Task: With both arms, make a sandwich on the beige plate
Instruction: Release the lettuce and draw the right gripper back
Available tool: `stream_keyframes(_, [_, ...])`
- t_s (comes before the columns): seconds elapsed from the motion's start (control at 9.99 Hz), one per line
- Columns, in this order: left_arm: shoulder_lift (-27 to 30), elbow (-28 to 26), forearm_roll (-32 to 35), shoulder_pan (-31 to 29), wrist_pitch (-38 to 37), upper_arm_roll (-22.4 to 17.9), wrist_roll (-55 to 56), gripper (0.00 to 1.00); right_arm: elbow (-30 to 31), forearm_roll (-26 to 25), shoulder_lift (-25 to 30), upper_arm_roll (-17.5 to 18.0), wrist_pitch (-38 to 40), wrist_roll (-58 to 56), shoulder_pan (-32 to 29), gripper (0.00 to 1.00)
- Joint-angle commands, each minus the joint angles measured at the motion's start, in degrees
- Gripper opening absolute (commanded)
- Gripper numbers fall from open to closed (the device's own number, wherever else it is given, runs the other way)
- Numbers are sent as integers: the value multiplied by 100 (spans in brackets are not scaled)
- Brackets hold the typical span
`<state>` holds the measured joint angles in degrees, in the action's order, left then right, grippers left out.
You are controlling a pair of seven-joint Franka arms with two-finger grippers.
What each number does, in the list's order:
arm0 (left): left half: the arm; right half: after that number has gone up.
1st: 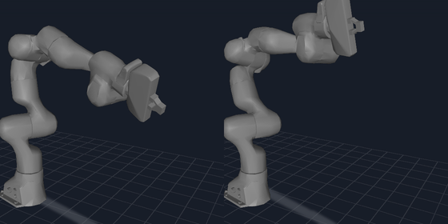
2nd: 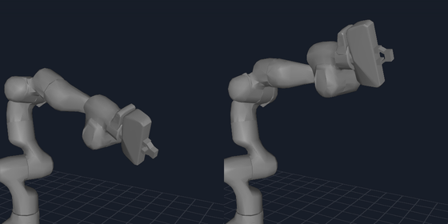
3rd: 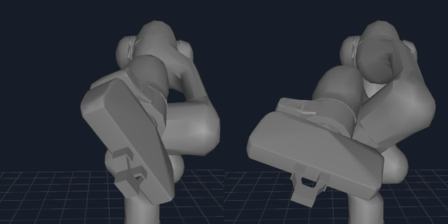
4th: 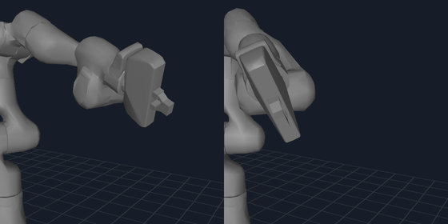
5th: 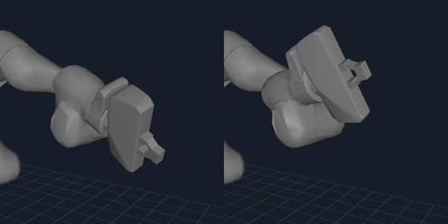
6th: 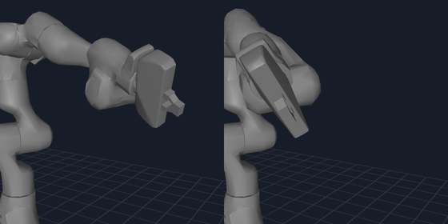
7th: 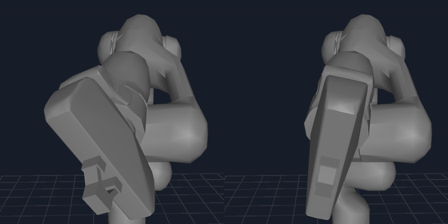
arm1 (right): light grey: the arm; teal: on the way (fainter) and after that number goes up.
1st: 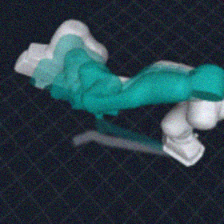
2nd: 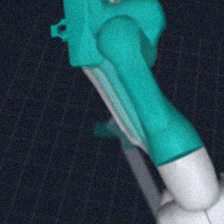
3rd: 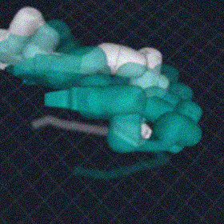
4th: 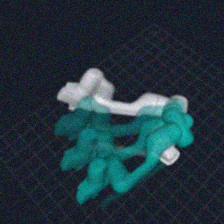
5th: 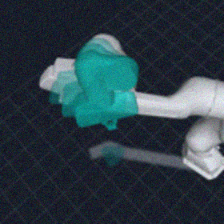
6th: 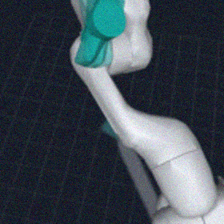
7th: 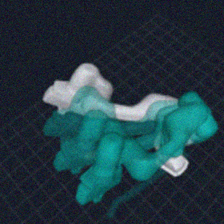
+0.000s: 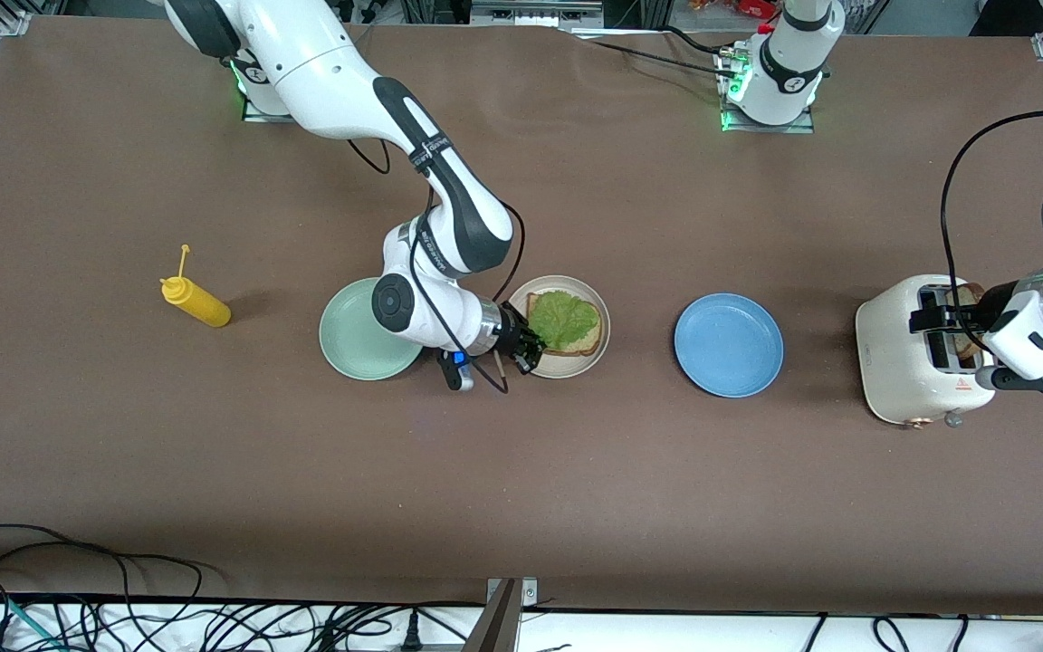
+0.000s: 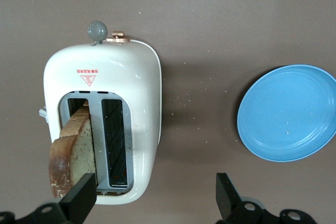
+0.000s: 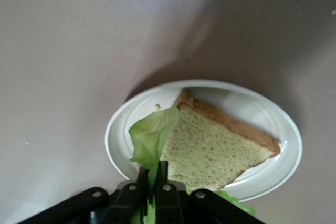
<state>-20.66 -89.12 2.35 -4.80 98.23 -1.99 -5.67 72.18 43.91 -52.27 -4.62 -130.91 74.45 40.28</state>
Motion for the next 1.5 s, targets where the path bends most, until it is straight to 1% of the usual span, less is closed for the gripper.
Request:
stream_keyframes(0.0, [-8,79,196,32,-103,6,75,100,15,92,-11,172,-31,61,-46,7])
stream_keyframes(0.1, [-17,79,196,32,-103,6,75,100,15,66,-29,172,-31,70,-38,45])
stream_keyframes(0.3, [-17,79,196,32,-103,6,75,100,15,40,-12,172,-39,79,-11,93])
stream_keyframes(0.4, [-17,70,196,32,-103,6,75,100,15,13,-12,172,-39,70,32,100])
stream_keyframes(0.7, [-17,53,196,32,-103,6,75,100,15,-13,76,128,22,113,15,100])
stream_keyframes(0.8, [-17,53,196,32,-103,6,75,100,15,-231,216,32,309,122,7,100])
stream_keyframes(0.9, [-17,53,196,32,-103,6,75,100,-11,-407,426,-187,939,96,-20,100])
stream_keyframes(1.1, [-17,53,196,32,-103,6,75,100,-29,-436,961,-906,2265,-70,-20,100])
stream_keyframes(1.2, [-17,53,196,32,-103,6,75,100,-55,-435,1181,-1310,2942,-375,-20,100])
stream_keyframes(1.4, [-17,53,196,32,-103,6,75,100,-64,-444,1647,-2250,4095,-1445,-20,100])
